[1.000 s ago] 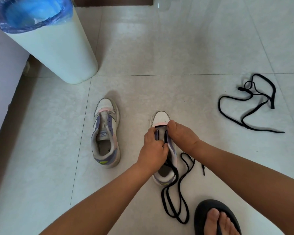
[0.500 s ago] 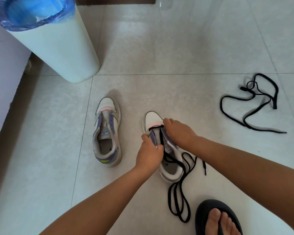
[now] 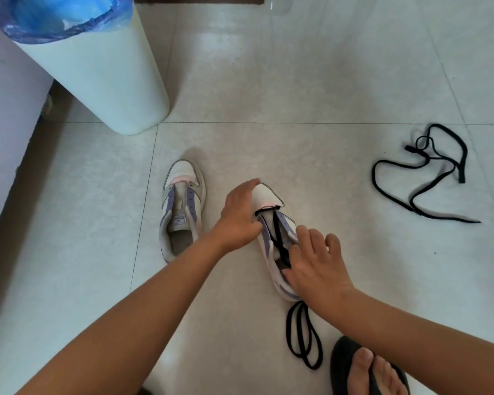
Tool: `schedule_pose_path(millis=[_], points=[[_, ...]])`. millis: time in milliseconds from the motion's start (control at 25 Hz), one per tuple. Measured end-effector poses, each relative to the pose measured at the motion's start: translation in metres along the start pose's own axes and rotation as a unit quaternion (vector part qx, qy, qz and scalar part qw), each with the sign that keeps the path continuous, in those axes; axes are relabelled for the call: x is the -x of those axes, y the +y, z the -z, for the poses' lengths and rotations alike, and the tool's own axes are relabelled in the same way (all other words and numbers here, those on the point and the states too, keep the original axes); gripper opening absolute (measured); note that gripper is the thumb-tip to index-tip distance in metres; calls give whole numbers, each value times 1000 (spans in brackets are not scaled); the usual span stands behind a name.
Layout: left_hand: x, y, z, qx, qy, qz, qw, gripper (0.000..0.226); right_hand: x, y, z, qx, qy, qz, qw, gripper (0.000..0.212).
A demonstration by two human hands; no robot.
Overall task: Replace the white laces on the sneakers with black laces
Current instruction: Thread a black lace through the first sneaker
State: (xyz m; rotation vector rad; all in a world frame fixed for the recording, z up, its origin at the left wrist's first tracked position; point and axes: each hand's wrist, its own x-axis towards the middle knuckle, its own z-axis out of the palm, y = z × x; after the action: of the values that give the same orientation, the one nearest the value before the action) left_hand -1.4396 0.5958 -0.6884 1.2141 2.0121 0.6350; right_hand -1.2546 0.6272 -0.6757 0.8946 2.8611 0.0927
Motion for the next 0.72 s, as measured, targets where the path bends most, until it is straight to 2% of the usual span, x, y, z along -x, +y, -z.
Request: schedule_pose_path(millis=[80, 160, 200, 240, 320, 360, 440, 560, 640, 680, 720], points=[[-17, -6, 9, -179, -145, -65, 971, 101, -6, -5, -2, -40, -59, -43, 997, 39], [-29, -12, 11, -223, -212, -67, 949, 120, -13, -10, 3, -90, -88, -44, 991, 27], [-32, -15, 9, -197, -219, -57, 954, 124, -16, -10, 8, -127, -80, -42, 988, 16], [-34, -18, 6, -158, -215, -52, 962, 125, -16, -9, 16, -191, -79, -54, 977, 17], [-31, -22, -2, -81, -175, -55, 980, 118, -16, -5, 34, -317, -55, -74, 944, 32], [-29, -25, -7, -51, -145, -59, 986, 112, -16, 1, 41, -357, -75, -76, 928, 37], [-25, -29, -16, -3, -106, -56, 993, 100, -9, 12, 48, -462, -168, -101, 865, 36], [-24, -33, -20, 26, -95, -54, 994, 91, -4, 17, 46, -444, -216, -92, 865, 33], [-25, -30, -14, 19, -125, -50, 991, 93, -3, 17, 47, -444, -231, -116, 858, 32], [-24, -26, -11, 19, -151, -35, 988, 98, -3, 18, 47, -474, -242, -152, 833, 32], [-23, -21, -9, 20, -178, -13, 984, 103, -4, 22, 46, -528, -262, -209, 780, 34]])
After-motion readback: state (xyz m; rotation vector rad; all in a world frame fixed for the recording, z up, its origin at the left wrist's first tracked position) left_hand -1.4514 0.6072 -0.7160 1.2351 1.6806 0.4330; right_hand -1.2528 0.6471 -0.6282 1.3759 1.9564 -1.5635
